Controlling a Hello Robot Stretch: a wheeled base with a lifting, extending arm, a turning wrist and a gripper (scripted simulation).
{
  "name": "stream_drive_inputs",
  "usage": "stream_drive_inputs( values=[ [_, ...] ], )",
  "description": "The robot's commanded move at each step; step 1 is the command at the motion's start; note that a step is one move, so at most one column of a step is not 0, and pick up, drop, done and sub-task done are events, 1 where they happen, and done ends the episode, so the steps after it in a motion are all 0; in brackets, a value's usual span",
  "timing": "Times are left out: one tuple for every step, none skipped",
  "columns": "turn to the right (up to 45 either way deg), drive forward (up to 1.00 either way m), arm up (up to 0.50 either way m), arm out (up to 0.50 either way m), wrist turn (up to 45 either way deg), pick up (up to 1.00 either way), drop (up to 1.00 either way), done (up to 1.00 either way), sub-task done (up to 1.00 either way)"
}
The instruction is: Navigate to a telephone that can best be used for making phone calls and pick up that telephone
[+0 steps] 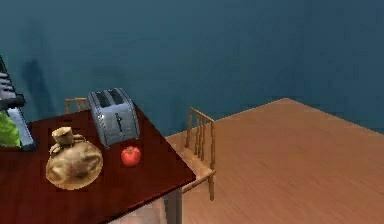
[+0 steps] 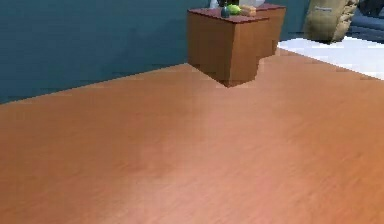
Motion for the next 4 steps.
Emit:
stream_drive_inputs(
  values=[
    [6.0, 0.00, 0.00, 0.00, 0.0, 0.00, 0.00, 0.00, 0.00],
    [0.0, 0.20, 0.00, 0.00, 0.0, 0.00, 0.00, 0.00, 0.00],
    [-45.0, 0.00, 0.00, 0.00, 0.0, 0.00, 0.00, 0.00, 0.00],
    [-45.0, 0.00, 0.00, 0.00, 0.0, 0.00, 0.00, 0.00, 0.00]
  ],
)
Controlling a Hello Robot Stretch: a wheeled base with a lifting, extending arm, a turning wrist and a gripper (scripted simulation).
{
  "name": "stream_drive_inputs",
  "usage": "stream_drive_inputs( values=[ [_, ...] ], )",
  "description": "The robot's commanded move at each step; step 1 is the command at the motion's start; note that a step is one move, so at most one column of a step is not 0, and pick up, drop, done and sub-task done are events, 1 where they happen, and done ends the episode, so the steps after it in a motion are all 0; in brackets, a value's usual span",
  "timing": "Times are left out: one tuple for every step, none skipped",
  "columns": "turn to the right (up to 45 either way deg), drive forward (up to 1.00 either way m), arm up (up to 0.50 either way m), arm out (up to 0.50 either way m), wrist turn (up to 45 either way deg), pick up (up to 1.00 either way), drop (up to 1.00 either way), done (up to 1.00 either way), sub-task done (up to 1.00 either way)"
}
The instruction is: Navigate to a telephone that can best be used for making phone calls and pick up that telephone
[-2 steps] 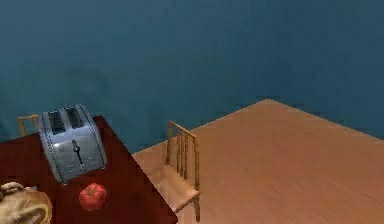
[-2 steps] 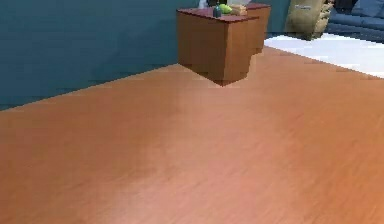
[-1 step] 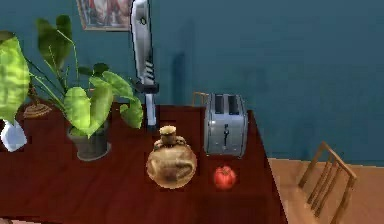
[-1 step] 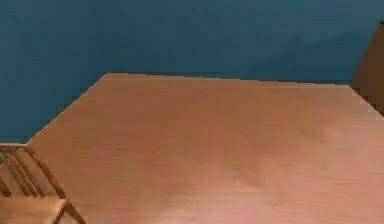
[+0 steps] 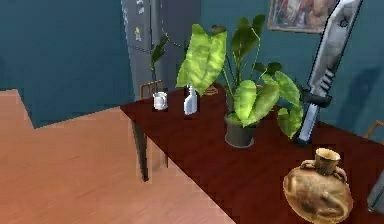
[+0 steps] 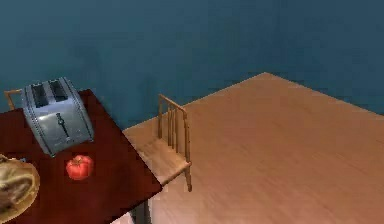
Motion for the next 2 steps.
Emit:
stream_drive_inputs(
  values=[
    [-42.0, 0.00, 0.00, 0.00, 0.0, 0.00, 0.00, 0.00, 0.00],
    [-6.0, 0.00, 0.00, 0.00, 0.0, 0.00, 0.00, 0.00, 0.00]
  ],
)
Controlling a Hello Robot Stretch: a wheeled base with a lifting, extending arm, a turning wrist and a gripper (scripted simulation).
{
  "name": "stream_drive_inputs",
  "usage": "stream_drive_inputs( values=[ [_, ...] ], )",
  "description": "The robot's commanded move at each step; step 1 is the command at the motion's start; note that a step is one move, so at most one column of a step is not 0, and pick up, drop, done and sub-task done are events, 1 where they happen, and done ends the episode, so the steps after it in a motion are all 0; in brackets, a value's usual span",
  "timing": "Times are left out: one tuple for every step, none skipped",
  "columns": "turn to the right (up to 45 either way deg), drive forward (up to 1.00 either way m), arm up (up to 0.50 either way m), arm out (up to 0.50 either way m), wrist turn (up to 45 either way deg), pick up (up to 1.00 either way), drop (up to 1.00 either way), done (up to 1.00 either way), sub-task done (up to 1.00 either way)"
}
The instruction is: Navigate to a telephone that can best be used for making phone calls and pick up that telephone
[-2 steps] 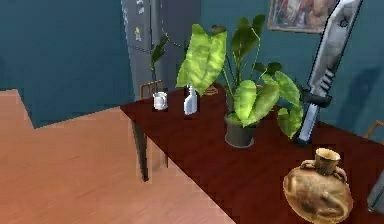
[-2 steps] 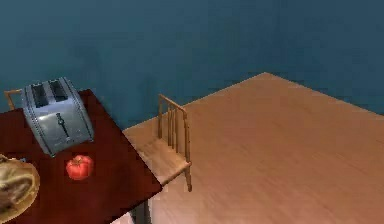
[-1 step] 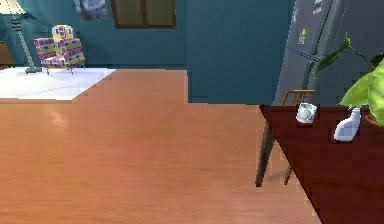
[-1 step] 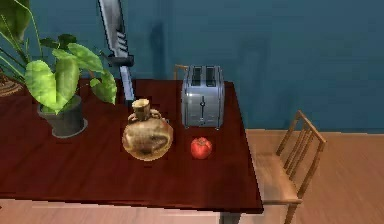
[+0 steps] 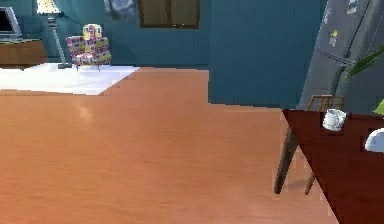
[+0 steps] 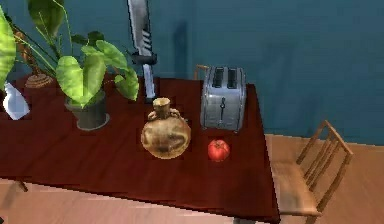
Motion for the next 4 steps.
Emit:
stream_drive_inputs(
  values=[
    [45.0, 0.00, 0.00, 0.00, 0.0, 0.00, 0.00, 0.00, 0.00],
    [45.0, 0.00, 0.00, 0.00, 0.0, 0.00, 0.00, 0.00, 0.00],
    [45.0, 0.00, 0.00, 0.00, 0.0, 0.00, 0.00, 0.00, 0.00],
    [18.0, 0.00, 0.00, 0.00, 0.0, 0.00, 0.00, 0.00, 0.00]
  ],
)
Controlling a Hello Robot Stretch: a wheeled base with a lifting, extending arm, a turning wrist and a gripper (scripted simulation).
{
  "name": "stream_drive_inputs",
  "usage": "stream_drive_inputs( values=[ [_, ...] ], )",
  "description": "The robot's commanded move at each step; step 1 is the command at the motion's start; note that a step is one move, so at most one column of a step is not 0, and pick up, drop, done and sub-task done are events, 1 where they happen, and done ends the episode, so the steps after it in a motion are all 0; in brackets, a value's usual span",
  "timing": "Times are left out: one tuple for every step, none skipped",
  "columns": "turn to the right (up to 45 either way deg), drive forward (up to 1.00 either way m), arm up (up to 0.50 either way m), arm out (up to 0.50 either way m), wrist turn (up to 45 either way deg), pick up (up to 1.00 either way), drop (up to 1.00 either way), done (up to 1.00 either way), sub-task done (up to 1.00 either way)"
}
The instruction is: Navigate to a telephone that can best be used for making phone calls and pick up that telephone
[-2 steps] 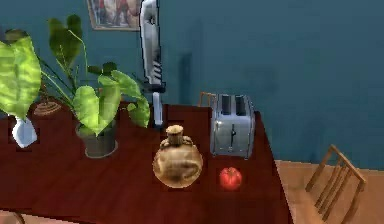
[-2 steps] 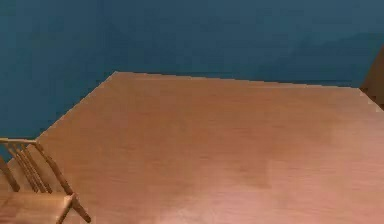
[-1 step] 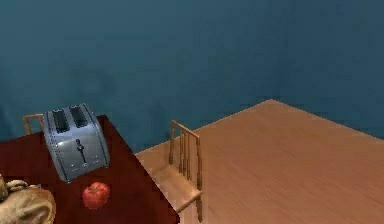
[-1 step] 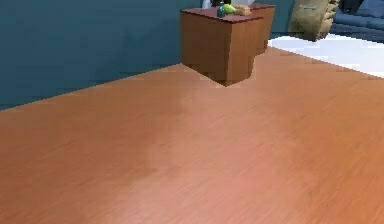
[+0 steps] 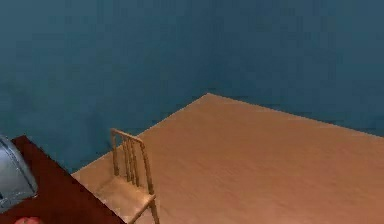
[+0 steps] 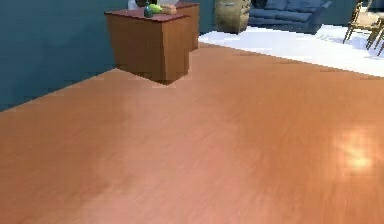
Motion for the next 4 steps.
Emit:
stream_drive_inputs(
  values=[
    [0.0, 0.40, 0.00, 0.00, 0.0, 0.00, 0.00, 0.00, 0.00],
    [-18.0, 0.00, 0.00, 0.00, 0.0, 0.00, 0.00, 0.00, 0.00],
    [0.0, 0.15, 0.00, 0.00, 0.0, 0.00, 0.00, 0.00, 0.00],
    [-45.0, 0.00, 0.00, 0.00, 0.0, 0.00, 0.00, 0.00, 0.00]
  ],
)
